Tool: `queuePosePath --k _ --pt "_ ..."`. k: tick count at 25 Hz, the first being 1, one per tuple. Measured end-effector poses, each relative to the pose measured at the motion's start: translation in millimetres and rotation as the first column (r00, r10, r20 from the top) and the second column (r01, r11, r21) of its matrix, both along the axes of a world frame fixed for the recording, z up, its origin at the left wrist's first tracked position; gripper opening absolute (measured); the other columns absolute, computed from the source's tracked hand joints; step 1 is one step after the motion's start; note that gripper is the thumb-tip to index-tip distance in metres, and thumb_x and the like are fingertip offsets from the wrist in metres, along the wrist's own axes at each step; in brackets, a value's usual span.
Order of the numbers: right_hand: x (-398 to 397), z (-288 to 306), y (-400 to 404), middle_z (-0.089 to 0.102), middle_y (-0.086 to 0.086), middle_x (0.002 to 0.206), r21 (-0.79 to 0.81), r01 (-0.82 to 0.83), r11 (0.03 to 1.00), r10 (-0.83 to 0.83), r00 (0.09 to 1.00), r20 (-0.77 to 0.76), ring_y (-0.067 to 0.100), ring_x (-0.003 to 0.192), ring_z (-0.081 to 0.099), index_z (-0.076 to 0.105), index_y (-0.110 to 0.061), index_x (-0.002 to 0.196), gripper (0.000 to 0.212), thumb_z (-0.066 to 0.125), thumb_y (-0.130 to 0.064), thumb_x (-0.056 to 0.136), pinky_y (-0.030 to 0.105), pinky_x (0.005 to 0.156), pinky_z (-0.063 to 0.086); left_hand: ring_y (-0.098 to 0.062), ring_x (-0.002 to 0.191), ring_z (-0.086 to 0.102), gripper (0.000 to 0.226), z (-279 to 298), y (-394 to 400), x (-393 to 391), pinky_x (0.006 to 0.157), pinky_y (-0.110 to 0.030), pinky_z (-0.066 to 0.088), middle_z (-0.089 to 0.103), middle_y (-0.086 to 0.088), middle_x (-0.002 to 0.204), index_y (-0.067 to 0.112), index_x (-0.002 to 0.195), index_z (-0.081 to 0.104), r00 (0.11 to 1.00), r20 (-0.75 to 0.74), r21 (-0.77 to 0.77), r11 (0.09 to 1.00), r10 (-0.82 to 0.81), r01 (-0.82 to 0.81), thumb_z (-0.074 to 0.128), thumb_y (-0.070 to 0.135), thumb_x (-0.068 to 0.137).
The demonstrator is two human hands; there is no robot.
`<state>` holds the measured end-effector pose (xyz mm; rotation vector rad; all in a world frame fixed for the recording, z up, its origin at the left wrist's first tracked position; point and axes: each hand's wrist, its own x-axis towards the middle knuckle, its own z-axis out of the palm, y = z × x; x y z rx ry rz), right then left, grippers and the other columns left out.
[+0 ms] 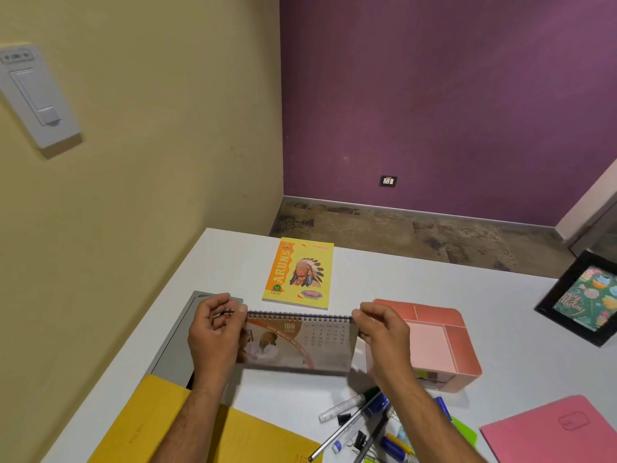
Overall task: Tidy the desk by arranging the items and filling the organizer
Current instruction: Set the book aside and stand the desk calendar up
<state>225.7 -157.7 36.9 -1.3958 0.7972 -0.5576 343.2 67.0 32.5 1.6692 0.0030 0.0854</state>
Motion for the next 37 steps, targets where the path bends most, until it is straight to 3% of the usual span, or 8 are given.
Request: queuePosePath --k 2,5,10,15,17,22,25,37 --pt "1 3 -4 0.069 0.0 0.107 -0.014 -0.075 0.997 0.076 0.996 0.036 0.019 0.1 0.065 0.068 -0.022 0.098 0.027 0.079 -0.012 0.075 0.042 0.085 0.056 0.0 0.086 0.067 0.034 1 0 2 0.061 -0.02 0.059 0.065 0.01 0.103 0.018 0.113 0.062 0.999 0.009 -0.019 0.999 -0.033 0.033 0.074 0.007 0.084" --pt "4 -1 -7 0.071 0.005 0.098 -0.03 -0.118 0.993 0.118 0.993 0.009 0.024 0.095 0.069 0.06 -0.022 0.099 0.039 0.072 0.009 0.077 0.043 0.076 0.061 -0.005 0.091 0.068 0.043 -2 -2 3 0.064 -0.031 0.062 0.062 0.014 0.108 0.022 0.117 0.059 0.999 -0.01 -0.031 0.999 -0.044 0.043 0.072 -0.002 0.083" --pt "2 -14 -6 0.064 0.006 0.09 -0.123 -0.025 0.992 0.02 0.999 -0.047 0.018 0.081 0.064 0.057 -0.022 0.091 0.043 0.079 0.008 0.069 0.031 0.073 0.058 -0.009 0.088 0.067 0.055 -13 2 1 0.067 -0.031 0.062 0.056 0.004 0.099 0.018 0.119 0.051 1.0 -0.02 -0.101 0.995 -0.006 0.003 0.076 -0.007 0.077" --pt "-5 -26 5 0.072 0.003 0.083 -0.175 -0.068 0.982 0.039 0.986 -0.164 0.019 0.076 0.069 0.058 -0.014 0.084 0.03 0.082 -0.002 0.07 0.034 0.069 0.061 -0.018 0.083 0.064 0.048 -27 14 2 0.073 -0.027 0.061 0.054 -0.008 0.087 0.018 0.099 0.049 0.998 -0.044 -0.151 0.988 -0.05 0.042 0.078 -0.01 0.072" --pt "-9 -37 11 0.074 -0.002 0.087 -0.167 -0.112 0.98 0.073 0.972 -0.225 0.018 0.082 0.071 0.061 -0.016 0.085 0.024 0.08 -0.005 0.075 0.032 0.073 0.061 -0.022 0.088 0.069 0.047 -36 20 -1 0.075 -0.033 0.061 0.062 -0.009 0.092 0.017 0.099 0.05 0.99 -0.097 -0.086 0.992 -0.102 0.093 0.081 -0.005 0.071" --pt "-15 -54 25 0.067 -0.004 0.114 -0.296 -0.358 0.885 0.212 0.879 -0.427 0.019 0.106 0.064 0.053 -0.022 0.115 0.035 0.064 -0.004 0.086 0.017 0.083 0.052 -0.011 0.092 0.066 0.049 -57 27 -14 0.067 -0.013 0.053 0.069 0.004 0.101 0.019 0.113 0.055 0.936 -0.247 0.296 0.9 -0.253 0.321 0.081 0.003 0.075" --pt "-15 -53 31 0.065 0.002 0.121 -0.422 -0.397 0.815 0.118 0.827 -0.549 0.023 0.104 0.063 0.044 -0.016 0.128 0.042 0.059 -0.006 0.09 0.018 0.08 0.05 -0.018 0.101 0.064 0.058 -65 25 -15 0.087 -0.034 0.056 0.068 -0.003 0.112 0.021 0.131 0.046 0.938 -0.256 0.456 0.826 -0.236 0.332 0.072 0.004 0.082" --pt "85 21 13 0.061 0.005 0.128 -0.55 -0.412 0.727 0.14 0.872 -0.468 0.028 0.111 0.062 0.043 -0.019 0.124 0.039 0.058 -0.006 0.09 0.038 0.088 0.056 -0.019 0.093 0.059 0.046 11 13 40 0.071 -0.028 0.05 0.061 0.002 0.104 0.018 0.121 0.045 0.997 -0.023 0.492 0.867 -0.077 0.079 0.071 0.005 0.085"
